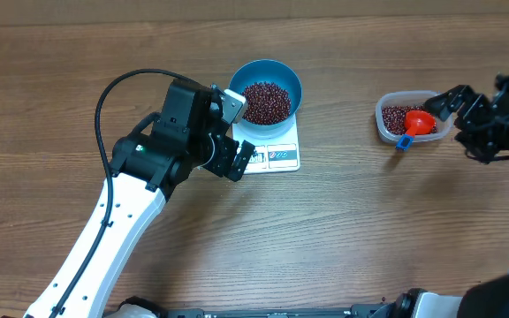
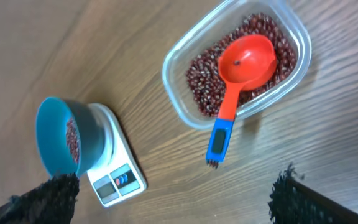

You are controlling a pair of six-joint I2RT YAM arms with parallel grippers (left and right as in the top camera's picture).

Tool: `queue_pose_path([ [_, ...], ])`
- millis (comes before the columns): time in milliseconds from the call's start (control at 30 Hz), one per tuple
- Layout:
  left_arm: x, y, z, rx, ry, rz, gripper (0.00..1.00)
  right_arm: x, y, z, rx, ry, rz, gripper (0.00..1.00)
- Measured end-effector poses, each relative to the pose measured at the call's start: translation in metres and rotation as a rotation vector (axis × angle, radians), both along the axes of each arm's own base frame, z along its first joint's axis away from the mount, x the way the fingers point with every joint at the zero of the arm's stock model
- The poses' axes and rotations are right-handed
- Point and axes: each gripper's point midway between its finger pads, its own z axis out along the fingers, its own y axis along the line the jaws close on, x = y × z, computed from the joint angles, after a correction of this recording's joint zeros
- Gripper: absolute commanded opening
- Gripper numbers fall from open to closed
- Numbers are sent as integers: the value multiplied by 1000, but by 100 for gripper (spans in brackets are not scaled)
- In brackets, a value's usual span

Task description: Scoop item into bowl and weigh 150g on scale

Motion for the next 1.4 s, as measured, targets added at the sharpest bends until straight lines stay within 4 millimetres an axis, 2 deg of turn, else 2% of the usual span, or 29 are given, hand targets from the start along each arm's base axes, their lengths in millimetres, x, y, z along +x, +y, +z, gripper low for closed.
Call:
queue_pose_path([
  [100,0,0,0,0,0,0,100,-10,4,20,-42,-40,36,100],
  [467,0,0,0,0,0,0,100,-48,18,48,-132,-89,129,100],
  [600,0,0,0,0,0,0,100,-59,31,60,-162,-124,171,100],
  [700,0,0,0,0,0,0,100,-68,50,68,-171,-147,230,100],
  [867,0,0,0,0,0,0,100,-83,82,70,-166,-138,337,100],
  [967,0,0,0,0,0,0,100,-91,93,66,-152,-107,375,100],
  [1133,0,0,0,0,0,0,100,-102,99,61,-112,-49,361,100],
  [1400,0,0,0,0,0,0,100,-102,99,60,-97,-35,338,100],
])
